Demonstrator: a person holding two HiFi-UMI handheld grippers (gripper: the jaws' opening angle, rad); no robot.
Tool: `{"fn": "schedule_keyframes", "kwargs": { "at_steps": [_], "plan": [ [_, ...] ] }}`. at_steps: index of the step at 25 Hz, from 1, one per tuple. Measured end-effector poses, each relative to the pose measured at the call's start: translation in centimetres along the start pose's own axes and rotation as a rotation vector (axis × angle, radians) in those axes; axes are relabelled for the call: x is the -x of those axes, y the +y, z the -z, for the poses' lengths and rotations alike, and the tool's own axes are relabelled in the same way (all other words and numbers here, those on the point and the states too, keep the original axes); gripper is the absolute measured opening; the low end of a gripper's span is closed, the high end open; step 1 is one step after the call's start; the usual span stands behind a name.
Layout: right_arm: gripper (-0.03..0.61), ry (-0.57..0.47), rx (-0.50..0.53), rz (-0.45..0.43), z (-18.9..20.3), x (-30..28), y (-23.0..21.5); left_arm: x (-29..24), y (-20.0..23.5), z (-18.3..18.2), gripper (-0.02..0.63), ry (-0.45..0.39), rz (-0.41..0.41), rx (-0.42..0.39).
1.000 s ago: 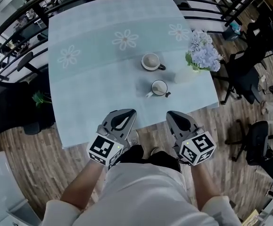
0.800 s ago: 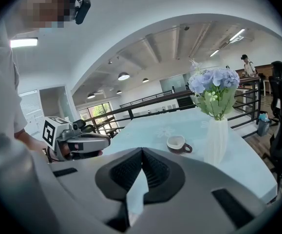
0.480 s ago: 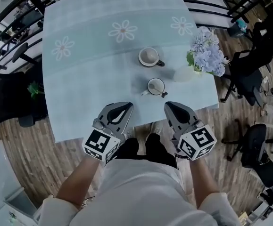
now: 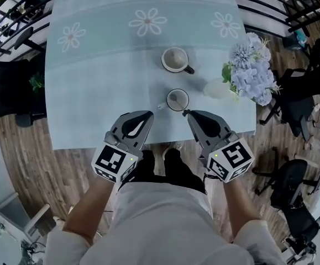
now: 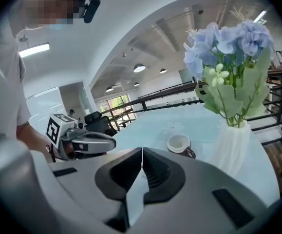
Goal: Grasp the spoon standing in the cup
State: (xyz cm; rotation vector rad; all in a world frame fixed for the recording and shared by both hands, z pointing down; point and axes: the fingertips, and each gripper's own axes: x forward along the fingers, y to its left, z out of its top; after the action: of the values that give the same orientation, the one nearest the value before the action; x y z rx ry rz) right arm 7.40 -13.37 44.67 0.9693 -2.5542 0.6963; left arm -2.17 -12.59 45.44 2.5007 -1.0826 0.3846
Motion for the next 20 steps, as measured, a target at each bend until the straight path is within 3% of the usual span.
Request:
{"fn": "schedule_keyframes", "kwargs": {
  "at_steps": [8,10,16,20],
  "plan": [
    [0.035,0.095,0.19,-0.152,0.7,-1.2,0.3,-1.6,-0.1,1.0,0.02,-0.007,-0.04,0.041],
    [0.119,0.129,0.23,-0.178,1.1,-1.6,0.3,-1.7,-0.1,1.4,0.02,-0.008,-0.046,0.052],
    [0.132,0.207,0.425,-0.214,2.4,-2.9,0.2,-1.6,0.5,3.0,0.02,-0.009,-0.064,0.083],
    [0.137,0.268,0.47,-0.216,3.7,-3.6,0.2,-1.1,1.3,4.0,0.02,-0.007,-0.077,0.101]
  ]
}}
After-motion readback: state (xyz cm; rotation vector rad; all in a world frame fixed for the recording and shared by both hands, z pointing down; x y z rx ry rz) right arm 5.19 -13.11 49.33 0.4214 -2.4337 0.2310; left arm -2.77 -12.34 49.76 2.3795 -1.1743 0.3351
